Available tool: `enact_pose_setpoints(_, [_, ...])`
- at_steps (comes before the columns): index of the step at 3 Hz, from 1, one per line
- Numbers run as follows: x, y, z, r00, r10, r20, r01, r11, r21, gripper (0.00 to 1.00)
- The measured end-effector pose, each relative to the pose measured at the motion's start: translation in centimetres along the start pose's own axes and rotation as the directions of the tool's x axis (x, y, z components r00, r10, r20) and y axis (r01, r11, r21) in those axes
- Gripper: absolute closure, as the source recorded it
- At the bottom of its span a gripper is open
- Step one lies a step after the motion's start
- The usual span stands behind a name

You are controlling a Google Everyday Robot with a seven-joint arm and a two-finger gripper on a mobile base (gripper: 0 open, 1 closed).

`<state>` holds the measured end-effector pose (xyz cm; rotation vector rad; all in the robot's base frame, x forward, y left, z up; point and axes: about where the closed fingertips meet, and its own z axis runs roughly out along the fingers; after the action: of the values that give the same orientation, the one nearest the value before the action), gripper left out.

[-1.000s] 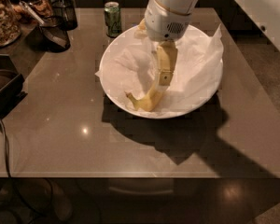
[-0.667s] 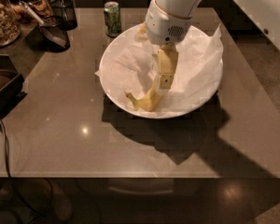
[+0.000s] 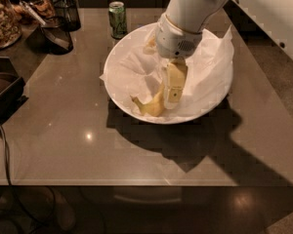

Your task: Pick banana from white bowl

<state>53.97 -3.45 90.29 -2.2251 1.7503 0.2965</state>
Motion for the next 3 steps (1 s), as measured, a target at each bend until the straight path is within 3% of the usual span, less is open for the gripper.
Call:
enact_pose_setpoints(1, [1.3, -0.1, 1.3, 1.0, 0.022, 0.02, -0.022, 0.9995, -0.024, 0.0])
enact_pose_setpoints(3, [3.3, 2.6, 2.7, 0.992, 0.109, 0.061, -0.106, 0.9934, -0.043, 0.0])
